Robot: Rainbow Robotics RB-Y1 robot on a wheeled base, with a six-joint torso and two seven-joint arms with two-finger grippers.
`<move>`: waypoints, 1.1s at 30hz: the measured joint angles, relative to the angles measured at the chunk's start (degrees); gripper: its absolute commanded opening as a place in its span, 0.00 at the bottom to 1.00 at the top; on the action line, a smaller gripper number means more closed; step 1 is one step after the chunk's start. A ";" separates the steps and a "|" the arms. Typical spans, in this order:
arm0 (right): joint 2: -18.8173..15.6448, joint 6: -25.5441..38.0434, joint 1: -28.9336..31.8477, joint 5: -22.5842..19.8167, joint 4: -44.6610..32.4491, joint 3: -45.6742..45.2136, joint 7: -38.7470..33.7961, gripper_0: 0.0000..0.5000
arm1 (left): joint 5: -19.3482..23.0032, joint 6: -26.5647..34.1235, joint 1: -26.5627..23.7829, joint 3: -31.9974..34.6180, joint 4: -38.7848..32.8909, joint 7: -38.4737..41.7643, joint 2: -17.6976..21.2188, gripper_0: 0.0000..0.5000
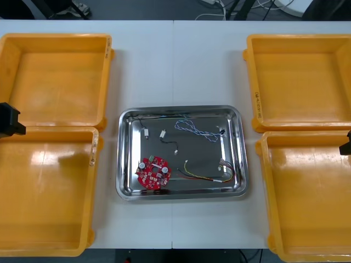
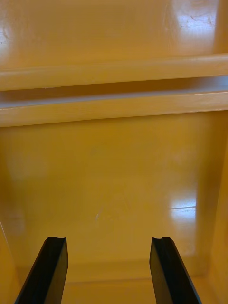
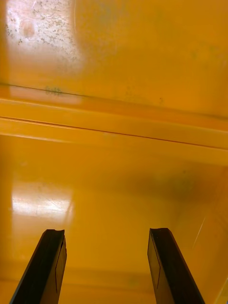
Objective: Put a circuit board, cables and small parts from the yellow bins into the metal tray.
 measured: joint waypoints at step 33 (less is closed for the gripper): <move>0.00 0.06 0.00 0.00 0.00 0.00 0.00 1.00 | 0.00 -1.50 0.00 0.26 0.00 -0.06 0.00 1.00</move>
